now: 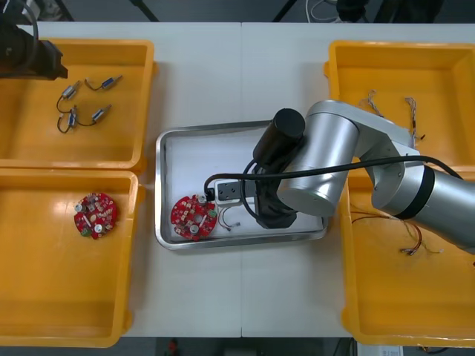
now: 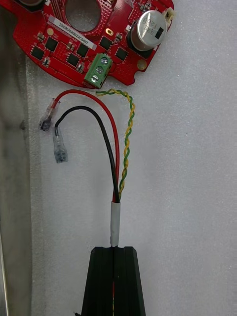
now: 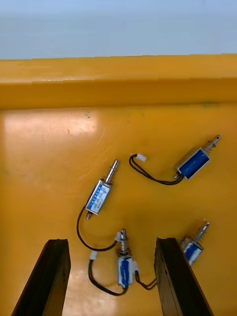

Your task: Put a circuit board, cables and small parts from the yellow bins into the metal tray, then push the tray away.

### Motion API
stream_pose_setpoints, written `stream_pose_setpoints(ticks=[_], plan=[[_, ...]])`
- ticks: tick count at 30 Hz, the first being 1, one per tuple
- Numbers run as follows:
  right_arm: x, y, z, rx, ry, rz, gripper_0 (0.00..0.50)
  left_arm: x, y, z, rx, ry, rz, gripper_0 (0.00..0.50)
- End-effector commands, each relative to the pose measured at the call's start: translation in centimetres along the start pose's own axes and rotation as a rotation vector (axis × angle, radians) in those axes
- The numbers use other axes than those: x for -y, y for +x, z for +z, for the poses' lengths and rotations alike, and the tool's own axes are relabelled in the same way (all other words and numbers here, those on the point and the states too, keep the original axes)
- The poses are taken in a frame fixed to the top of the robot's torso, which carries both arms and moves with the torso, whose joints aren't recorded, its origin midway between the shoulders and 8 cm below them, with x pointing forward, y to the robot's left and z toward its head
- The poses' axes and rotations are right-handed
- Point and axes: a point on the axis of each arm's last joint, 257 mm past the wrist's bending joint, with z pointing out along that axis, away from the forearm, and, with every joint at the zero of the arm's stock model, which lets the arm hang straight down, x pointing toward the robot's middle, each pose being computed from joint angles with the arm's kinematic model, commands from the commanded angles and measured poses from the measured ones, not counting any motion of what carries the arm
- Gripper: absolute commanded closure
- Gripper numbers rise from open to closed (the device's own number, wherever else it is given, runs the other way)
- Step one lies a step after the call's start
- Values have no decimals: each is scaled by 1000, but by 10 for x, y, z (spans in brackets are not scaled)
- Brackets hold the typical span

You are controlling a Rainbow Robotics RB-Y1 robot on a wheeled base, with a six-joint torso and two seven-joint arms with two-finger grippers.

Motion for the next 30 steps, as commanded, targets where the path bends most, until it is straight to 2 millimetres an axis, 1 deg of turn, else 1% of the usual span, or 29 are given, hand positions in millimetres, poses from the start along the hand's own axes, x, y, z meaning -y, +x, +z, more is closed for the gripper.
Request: stream_pose_setpoints(ticks=[1, 3, 8, 9, 10, 11, 12, 13, 14, 19, 21, 24, 26, 27, 30], plan=[[9, -22, 1, 37, 47, -75, 500, 17, -33, 4, 89, 13, 185, 0], [12, -22, 5, 40, 58, -78, 500, 18, -32, 12, 105, 13, 188, 0], [8, -16, 10, 28, 56, -84, 500, 15, -28, 28, 127, 8, 200, 0], [8, -14, 11, 25, 55, -83, 451, 16, -28, 31, 131, 6, 198, 0], [7, -13, 11, 23, 54, -84, 363, 17, -27, 33, 133, 5, 200, 0], [8, -12, 11, 22, 57, -87, 181, 19, -26, 36, 135, 8, 196, 0], [8, -10, 10, 21, 61, -91, 83, 19, -25, 38, 136, 7, 193, 0], [8, -11, 9, 23, 62, -91, 33, 18, -25, 39, 138, 5, 194, 0], [7, -10, 7, 25, 64, -93, 0, 20, -25, 41, 142, 4, 196, 0], [7, -5, -1, 26, 69, -84, 0, 19, -22, 47, 145, -8, 208, 0], [3, 3, -12, 16, 50, -51, 0, 19, -22, 49, 148, -16, 220, 0], [2, 6, -26, 15, 44, -27, 0, 17, -21, 49, 147, -21, 223, 0], [1, 11, -40, 13, 43, 7, 0, 14, -21, 50, 149, -28, 228, 0], [1, 13, -43, 11, 42, 12, 0, 14, -21, 50, 150, -31, 229, 0], [-1, 27, -63, -3, 35, 75, 0, 7, -17, 53, 147, -43, 230, 0]])
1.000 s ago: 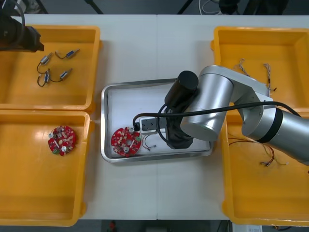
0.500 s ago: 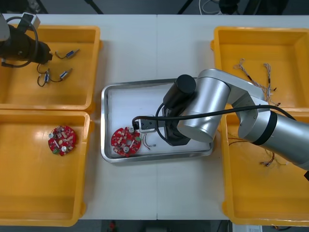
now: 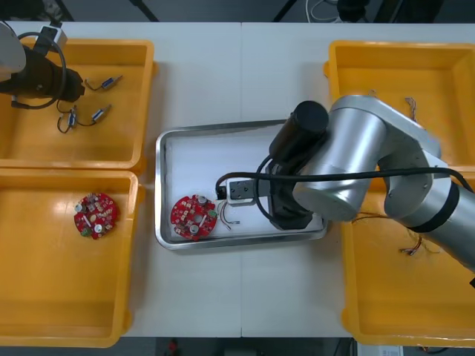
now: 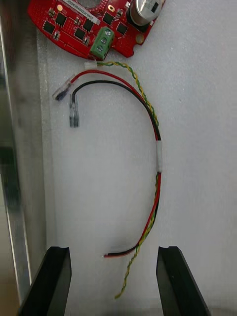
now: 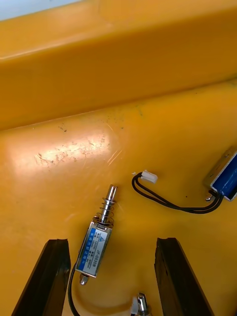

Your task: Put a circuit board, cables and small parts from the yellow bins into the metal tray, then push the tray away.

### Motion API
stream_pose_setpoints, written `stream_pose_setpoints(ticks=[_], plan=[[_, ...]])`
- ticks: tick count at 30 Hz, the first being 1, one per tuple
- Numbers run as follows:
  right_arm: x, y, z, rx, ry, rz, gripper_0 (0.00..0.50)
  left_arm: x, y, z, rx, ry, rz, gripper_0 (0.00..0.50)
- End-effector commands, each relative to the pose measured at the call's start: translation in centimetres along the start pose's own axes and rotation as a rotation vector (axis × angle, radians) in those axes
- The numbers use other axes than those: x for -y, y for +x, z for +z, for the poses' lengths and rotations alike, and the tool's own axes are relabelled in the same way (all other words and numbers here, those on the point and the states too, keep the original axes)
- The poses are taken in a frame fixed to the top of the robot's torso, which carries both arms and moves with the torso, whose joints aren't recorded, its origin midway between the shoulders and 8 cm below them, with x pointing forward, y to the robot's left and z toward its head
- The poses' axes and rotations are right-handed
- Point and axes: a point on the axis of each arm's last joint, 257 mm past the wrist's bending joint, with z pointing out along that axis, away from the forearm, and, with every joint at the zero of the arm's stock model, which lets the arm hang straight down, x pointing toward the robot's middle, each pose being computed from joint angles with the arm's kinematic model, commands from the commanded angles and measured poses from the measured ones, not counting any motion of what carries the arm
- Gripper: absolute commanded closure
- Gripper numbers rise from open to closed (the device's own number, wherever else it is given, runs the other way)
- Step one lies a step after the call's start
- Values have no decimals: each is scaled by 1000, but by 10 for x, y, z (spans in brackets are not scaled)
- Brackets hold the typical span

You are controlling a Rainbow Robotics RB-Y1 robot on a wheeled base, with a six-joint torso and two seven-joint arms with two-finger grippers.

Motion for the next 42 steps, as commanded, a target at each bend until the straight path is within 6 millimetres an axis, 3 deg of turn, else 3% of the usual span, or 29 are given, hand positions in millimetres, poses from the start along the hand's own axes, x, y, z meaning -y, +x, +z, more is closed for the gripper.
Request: stream_pose_setpoints(ticks=[1, 5, 14, 19, 24, 30, 36, 42], plan=[[6, 12, -32, 26, 14, 61, 0, 1, -31, -7, 51, -19, 82, 0], [5, 44, -57, -11, -4, 179, 0, -2, -27, -5, 45, -24, 81, 0], [51, 76, -93, 80, 115, 426, 0, -2, -17, 0, 40, -21, 75, 0], [70, 118, -111, 87, 181, 572, 0, 3, -11, 5, 50, -1, 52, 0], [79, 166, -124, 59, 248, 711, 0, 5, -6, 10, 67, -4, 49, 0], [91, 211, -144, 11, 347, 840, 0, 2, 2, 13, 58, -12, 72, 0], [95, 248, -159, -30, 420, 949, 0, -1, 11, 15, 43, -18, 80, 0], [97, 272, -168, -73, 477, 1045, 0, -2, 22, 19, 28, -19, 83, 0]])
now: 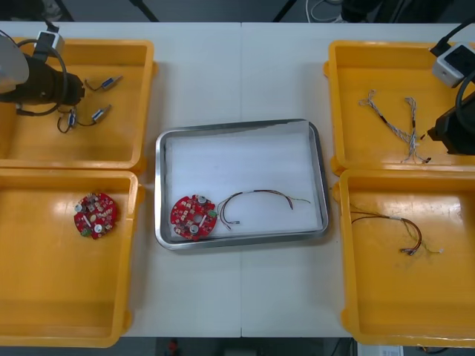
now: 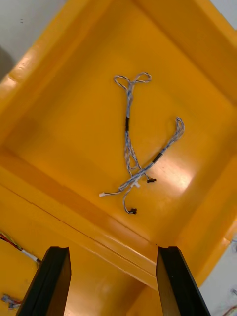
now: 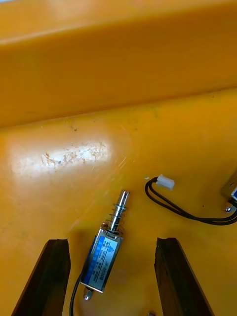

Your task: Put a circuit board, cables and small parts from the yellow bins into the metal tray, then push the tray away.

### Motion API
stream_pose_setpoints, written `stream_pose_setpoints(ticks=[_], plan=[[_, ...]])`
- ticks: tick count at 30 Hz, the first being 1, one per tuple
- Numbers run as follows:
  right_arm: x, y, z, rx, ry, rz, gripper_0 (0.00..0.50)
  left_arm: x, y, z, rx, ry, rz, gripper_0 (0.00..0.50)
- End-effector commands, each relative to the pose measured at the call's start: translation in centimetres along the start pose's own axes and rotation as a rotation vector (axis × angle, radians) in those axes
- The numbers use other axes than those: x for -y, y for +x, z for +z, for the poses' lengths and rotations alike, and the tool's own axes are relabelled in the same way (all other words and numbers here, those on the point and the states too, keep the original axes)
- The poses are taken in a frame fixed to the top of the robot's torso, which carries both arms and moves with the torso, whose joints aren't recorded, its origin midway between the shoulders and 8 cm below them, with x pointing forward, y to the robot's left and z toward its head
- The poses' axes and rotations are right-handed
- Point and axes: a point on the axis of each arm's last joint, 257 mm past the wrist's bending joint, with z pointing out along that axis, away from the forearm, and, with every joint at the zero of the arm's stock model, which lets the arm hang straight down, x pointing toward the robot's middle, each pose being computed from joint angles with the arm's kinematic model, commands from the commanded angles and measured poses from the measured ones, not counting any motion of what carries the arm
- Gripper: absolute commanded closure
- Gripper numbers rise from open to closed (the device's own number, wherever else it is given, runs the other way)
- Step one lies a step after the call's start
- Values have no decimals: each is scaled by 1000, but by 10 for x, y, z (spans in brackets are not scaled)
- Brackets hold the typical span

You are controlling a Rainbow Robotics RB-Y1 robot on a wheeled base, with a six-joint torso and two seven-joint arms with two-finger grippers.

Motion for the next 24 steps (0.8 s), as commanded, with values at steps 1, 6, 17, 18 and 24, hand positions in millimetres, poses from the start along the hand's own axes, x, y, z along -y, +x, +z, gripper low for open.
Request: stream_pose_setpoints(ticks=[1, 6, 17, 18, 24], plan=[[25, 10, -11, -10, 81, 123, 0, 2, 17, 7, -17, -3, 121, 0], [23, 17, -2, -34, 59, 255, 0, 1, 19, 7, -20, -3, 120, 0], [37, 6, 26, -106, 2, 500, 0, 3, 19, 8, -20, 1, 124, 500], [38, 6, 28, -113, 0, 511, 0, 4, 19, 7, -20, 2, 127, 500], [44, 7, 47, -189, -34, 597, 0, 5, 22, 3, -47, 21, 113, 500]])
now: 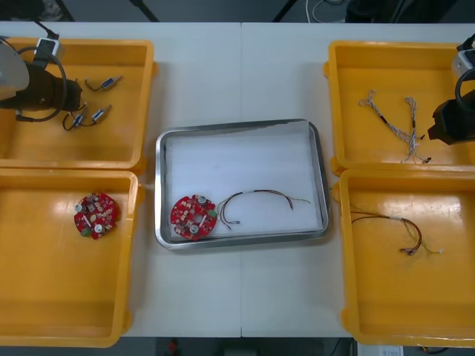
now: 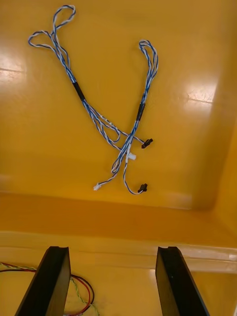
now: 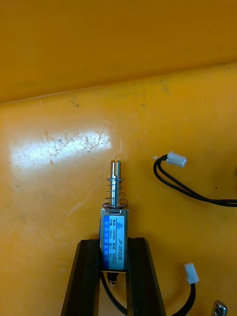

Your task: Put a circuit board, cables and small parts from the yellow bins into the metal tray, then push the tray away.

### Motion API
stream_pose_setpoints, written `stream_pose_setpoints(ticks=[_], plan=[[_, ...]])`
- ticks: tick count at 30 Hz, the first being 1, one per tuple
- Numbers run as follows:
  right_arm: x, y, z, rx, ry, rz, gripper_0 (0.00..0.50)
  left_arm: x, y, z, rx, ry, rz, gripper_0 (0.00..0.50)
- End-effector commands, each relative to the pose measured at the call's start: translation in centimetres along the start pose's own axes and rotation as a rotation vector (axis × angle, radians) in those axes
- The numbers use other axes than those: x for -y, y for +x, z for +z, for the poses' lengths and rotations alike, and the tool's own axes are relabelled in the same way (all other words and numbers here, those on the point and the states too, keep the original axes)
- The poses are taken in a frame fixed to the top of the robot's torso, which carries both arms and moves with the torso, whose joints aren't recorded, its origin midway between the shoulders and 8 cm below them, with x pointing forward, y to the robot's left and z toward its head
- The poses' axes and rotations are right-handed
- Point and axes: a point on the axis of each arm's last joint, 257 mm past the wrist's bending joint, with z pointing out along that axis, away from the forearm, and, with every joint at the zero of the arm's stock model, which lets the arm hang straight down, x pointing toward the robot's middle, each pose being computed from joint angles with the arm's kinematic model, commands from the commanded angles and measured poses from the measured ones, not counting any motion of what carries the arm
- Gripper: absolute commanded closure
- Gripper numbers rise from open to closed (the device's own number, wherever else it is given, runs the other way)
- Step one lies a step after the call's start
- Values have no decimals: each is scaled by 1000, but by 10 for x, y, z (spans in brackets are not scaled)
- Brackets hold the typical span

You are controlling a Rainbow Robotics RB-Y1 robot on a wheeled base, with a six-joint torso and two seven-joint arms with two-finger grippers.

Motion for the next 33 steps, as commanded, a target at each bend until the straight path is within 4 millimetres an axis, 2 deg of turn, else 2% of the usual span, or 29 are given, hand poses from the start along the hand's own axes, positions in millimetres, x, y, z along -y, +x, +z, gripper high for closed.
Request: stream_pose_setpoints(ticks=[1, 4, 10, 15, 22, 30, 33], plan=[[15, -27, -8, 0, 8, 104, 0, 6, 10, -3, -46, 27, 118, 500], [16, -28, -3, -30, -2, 129, 0, 5, 7, -8, -53, 35, 119, 500], [15, -30, 11, -77, -22, 167, 0, 1, -11, -36, -70, 68, 98, 500], [16, -46, 20, -44, -31, 183, 0, -5, -23, -60, -89, 85, 96, 500], [20, -73, 34, 0, -38, 214, 0, -9, -26, -83, -141, 62, 115, 500], [24, -88, 57, 35, -39, 234, 0, 8, -35, -111, -195, 33, 49, 500], [27, -93, 65, 57, -30, 237, 0, 22, -36, -127, -229, 37, 19, 500]])
